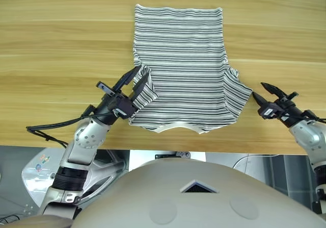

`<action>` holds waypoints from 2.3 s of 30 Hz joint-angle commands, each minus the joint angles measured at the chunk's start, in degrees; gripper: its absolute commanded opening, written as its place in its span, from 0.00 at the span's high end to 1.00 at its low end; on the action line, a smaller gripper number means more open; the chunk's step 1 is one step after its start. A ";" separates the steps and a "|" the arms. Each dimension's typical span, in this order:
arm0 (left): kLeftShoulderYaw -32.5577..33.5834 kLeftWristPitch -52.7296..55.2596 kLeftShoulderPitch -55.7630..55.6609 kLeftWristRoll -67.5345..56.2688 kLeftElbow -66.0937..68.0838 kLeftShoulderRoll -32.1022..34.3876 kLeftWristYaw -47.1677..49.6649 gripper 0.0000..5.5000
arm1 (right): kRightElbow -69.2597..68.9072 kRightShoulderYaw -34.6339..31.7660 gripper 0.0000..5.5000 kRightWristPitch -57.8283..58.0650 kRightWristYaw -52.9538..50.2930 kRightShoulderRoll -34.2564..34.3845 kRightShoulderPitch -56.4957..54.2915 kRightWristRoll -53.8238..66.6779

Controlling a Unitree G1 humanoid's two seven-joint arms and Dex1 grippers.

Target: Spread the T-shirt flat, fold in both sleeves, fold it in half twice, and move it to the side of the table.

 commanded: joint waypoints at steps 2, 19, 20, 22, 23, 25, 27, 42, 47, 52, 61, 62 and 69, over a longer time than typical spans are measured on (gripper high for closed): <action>-0.03 0.10 0.13 0.93 0.36 -0.72 -0.81 0.79 | -1.24 3.98 0.62 -0.90 2.33 -0.76 1.76 0.19; -0.31 -0.33 0.30 1.45 0.71 -2.30 -1.76 0.78 | 0.89 7.40 0.85 -0.49 -0.49 -1.72 -0.60 0.54; -0.32 -0.38 0.31 1.44 0.73 -2.34 -1.78 0.78 | 1.04 7.50 0.88 -0.56 -0.55 -1.74 -0.66 0.69; -0.35 -0.44 0.35 1.43 0.75 -2.40 -1.82 0.78 | 1.30 7.60 0.94 -0.70 -0.58 -1.71 -0.75 1.01; -0.37 -0.46 0.31 1.40 0.81 -2.42 -1.85 0.78 | 1.42 7.64 0.96 -0.74 -0.55 -1.67 -0.78 1.18; -0.38 -0.53 0.27 1.34 0.97 -2.49 -1.84 0.78 | 1.81 7.67 1.00 -0.75 -0.76 -1.55 -0.91 1.43; -0.48 -0.68 0.28 1.37 1.17 -2.61 -1.80 0.78 | 2.72 7.56 1.00 -0.61 -1.42 -1.46 -1.62 1.60; -0.93 -2.06 0.29 1.84 2.80 -3.08 -2.06 0.78 | -11.94 6.17 1.00 -2.73 5.41 1.48 0.11 23.17; -1.50 -2.28 0.37 2.13 3.48 -3.23 -2.04 0.78 | -13.06 7.70 1.00 -1.17 8.63 3.56 -1.89 22.46; -2.33 -2.46 0.57 2.57 3.44 -3.40 -2.15 0.78 | -13.20 9.01 1.00 -0.15 10.18 4.99 -3.04 20.22; -3.11 -2.75 0.59 3.32 3.71 -3.63 -2.01 0.78 | -9.74 14.01 1.00 0.43 12.78 7.54 -5.97 14.63; -3.21 -2.79 0.50 3.35 3.74 -3.66 -2.06 0.78 | -9.35 14.43 1.00 0.54 12.98 7.77 -6.16 14.35; -3.51 -2.83 0.37 3.55 4.21 -3.55 -2.26 0.78 | -8.87 18.48 1.00 -0.14 16.34 8.41 -7.43 13.53</action>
